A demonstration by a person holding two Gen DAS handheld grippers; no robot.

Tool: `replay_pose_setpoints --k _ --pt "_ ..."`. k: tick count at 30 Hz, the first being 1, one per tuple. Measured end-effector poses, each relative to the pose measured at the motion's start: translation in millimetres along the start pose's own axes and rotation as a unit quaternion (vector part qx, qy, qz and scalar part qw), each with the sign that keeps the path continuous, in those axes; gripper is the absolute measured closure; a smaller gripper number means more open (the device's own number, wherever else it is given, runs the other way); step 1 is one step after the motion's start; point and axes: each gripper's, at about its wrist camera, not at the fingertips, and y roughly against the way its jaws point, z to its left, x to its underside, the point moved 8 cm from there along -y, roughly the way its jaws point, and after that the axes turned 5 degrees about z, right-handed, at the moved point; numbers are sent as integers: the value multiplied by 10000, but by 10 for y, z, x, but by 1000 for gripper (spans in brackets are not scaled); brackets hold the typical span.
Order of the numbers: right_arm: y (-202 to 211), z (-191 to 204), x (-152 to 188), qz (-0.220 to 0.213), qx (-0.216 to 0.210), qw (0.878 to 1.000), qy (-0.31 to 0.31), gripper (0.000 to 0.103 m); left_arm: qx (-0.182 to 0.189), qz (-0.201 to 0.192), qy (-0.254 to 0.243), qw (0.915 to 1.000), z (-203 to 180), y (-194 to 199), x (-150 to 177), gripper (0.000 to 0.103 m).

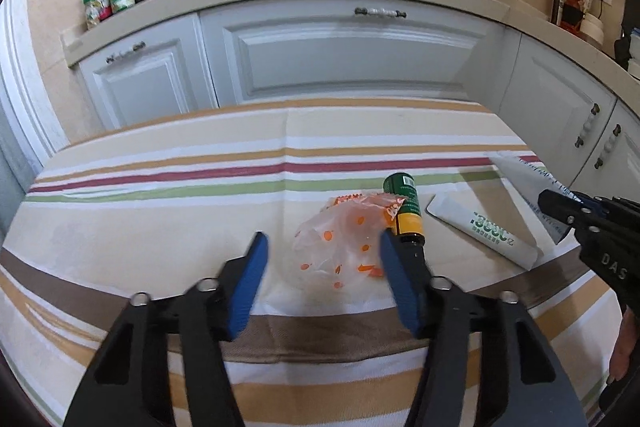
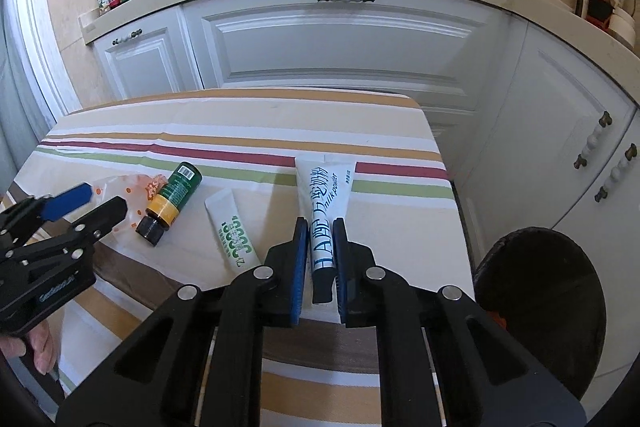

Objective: Collect trash
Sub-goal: 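Grasp the orange-printed clear bag with the left gripper while the right gripper holds the tube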

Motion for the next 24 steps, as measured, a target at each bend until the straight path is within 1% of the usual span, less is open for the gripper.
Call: replay_pose_setpoints --k 1,3,5,6,9,17,24 --pt "9 -4 3 -9 0 10000 -8 90 51 52 -1 10000 -5 -19 6 61" --pt "19 -9 2 -19 -7 10000 -29 90 171 167 -9 9997 -24 -60 25 78" --pt "28 -11 3 -31 -6 10000 -48 90 236 247 11 9994 -27 -82 45 87" --pt "29 -13 2 -34 -4 10000 -53 90 259 255 22 9993 -29 -87 50 95" --pt "32 -22 14 -35 6 10000 -76 90 305 213 16 9993 -35 -53 67 96" --pt "57 -46 38 -57 13 9999 -131 90 222 67 -10 9997 -44 45 89 99" --pt "131 -69 73 -120 -8 9997 -191 90 -3 45 118 9999 37 131 150 99"
